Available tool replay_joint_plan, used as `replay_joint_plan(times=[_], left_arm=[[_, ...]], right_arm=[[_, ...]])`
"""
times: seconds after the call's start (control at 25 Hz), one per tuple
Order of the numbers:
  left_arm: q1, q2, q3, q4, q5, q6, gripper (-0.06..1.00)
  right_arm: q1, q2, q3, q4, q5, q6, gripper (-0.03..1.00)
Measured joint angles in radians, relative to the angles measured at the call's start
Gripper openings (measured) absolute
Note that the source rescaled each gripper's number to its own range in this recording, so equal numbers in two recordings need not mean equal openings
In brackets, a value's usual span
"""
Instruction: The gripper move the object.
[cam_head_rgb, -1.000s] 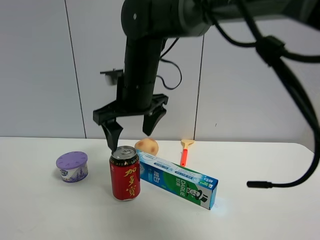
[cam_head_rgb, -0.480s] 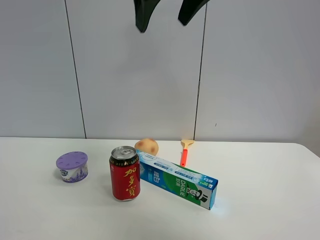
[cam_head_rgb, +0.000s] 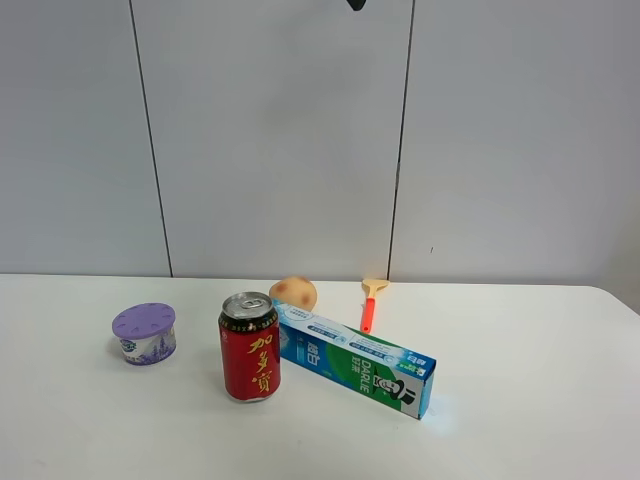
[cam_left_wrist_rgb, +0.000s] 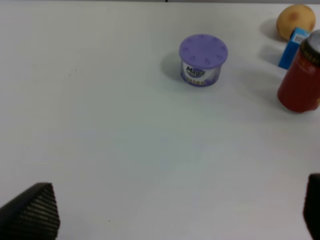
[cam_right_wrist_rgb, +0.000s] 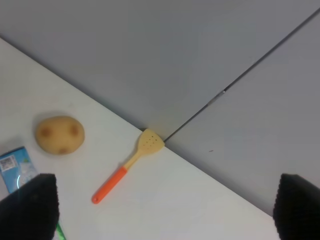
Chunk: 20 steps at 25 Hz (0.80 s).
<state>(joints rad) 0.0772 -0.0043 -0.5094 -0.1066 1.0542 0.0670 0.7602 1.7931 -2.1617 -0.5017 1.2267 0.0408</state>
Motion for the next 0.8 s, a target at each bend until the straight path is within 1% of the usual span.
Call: replay_joint_plan(times=[0.12,0.16,0.24,0.32,0.4,0.52,0.6,0.8], left_arm=[[0.0,0.0,0.0,0.0,0.0,0.0,1.0],[0.0,0.0,0.0,0.0,0.0,0.0,1.0],[0.0,0.0,0.0,0.0,0.0,0.0,1.0],[0.0,0.0,0.0,0.0,0.0,0.0,1.0],[0.0,0.0,0.0,0.0,0.0,0.0,1.0],[0.0,0.0,0.0,0.0,0.0,0.0,1.0],[0.0,0.0,0.0,0.0,0.0,0.0,1.0],[0.0,0.0,0.0,0.0,0.0,0.0,1.0]], right_arm=[[-0.009,-0.001,0.0,-0.002,0.0,-0.015,0.56],[-0.015,-0.002,0.0,-0.003,-0.007,-0.019,0.53],[-0.036,-0.008,0.0,-0.003,-0.046,-0.024,0.5],[-0.063,-0.018,0.0,-0.003,-0.086,-0.024,0.49],[-0.097,-0.032,0.001,-0.004,-0.107,-0.024,0.48],[-0.157,-0.064,0.001,0.001,-0.103,-0.021,0.48],[-0.204,-0.097,0.001,0.023,-0.094,-0.016,0.48],[-0.326,-0.192,0.001,0.1,-0.02,-0.015,0.48]])
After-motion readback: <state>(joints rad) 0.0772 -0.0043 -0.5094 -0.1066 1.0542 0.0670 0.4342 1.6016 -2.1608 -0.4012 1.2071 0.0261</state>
